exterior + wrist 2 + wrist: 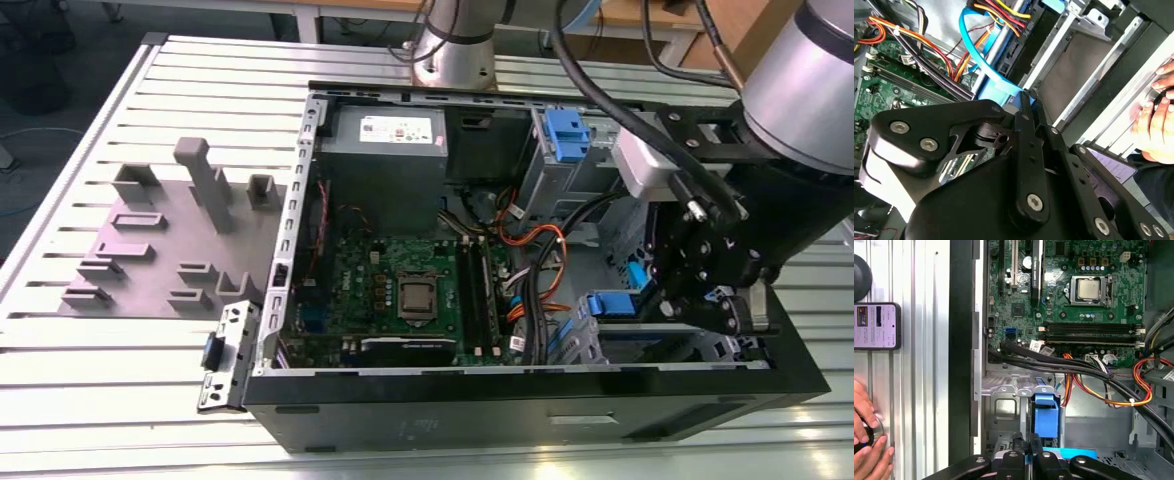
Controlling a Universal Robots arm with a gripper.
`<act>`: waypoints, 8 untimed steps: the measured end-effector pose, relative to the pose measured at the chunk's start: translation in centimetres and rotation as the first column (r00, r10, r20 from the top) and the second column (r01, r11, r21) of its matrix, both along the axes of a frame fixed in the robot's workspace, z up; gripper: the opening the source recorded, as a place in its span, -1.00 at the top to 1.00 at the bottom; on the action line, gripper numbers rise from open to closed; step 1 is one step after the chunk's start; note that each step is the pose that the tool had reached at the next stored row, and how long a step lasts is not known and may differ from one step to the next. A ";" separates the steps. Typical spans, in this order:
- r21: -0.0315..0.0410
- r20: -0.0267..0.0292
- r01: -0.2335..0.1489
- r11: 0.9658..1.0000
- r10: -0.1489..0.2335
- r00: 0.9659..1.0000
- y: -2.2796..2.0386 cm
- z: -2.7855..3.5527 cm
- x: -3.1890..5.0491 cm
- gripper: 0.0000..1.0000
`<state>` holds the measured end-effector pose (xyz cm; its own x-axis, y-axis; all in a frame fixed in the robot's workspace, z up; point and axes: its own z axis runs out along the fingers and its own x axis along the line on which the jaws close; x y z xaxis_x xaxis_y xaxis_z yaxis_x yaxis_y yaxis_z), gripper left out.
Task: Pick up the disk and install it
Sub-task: 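Insert the second disk wire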
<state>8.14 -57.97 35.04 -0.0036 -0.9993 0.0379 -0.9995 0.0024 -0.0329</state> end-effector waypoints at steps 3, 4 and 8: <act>0.000 0.000 -0.001 1.000 0.001 1.000 -0.33 -0.04 -0.19 0.68; 0.001 0.001 -0.002 1.000 0.002 1.000 -0.44 -0.07 -0.25 0.68; 0.001 0.001 -0.003 1.000 0.003 1.000 -0.89 -0.13 -0.51 0.68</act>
<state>7.63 -58.87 34.91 -0.0002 -0.9993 0.0367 -0.9994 -0.0010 -0.0340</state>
